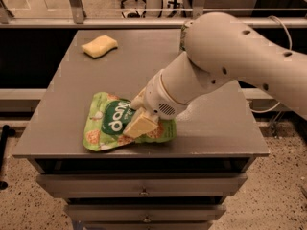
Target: Pick green rice chip bag
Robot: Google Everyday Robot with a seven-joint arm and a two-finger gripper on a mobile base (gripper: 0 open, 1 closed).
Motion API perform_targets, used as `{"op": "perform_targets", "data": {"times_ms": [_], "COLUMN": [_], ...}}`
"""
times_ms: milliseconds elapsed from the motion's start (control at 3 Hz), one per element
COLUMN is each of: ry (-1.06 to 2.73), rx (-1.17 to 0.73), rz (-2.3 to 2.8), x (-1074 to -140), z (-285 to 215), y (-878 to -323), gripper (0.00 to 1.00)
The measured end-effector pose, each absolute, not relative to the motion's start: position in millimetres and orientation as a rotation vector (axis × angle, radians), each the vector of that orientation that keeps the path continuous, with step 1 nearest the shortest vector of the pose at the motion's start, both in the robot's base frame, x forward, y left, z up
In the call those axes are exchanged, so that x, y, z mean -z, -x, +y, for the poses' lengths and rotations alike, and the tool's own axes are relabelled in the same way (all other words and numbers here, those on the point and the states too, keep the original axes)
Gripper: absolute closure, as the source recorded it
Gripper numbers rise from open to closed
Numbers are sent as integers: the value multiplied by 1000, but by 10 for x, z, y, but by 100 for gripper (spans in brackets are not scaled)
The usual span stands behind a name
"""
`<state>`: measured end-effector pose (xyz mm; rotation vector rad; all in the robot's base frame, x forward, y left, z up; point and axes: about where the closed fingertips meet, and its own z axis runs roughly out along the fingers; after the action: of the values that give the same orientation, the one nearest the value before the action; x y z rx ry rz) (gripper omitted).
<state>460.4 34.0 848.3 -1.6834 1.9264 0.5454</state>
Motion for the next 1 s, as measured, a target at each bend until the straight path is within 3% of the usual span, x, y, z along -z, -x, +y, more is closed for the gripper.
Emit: {"op": "perform_targets", "data": {"times_ms": [667,1000], "ry": [1683,1683], "rx": [-546,-545], "rz": [1926,1926], "x": [-8524,-8543], "z": [340,341], "y": [-4604,-4604], "gripper": [100,100]}}
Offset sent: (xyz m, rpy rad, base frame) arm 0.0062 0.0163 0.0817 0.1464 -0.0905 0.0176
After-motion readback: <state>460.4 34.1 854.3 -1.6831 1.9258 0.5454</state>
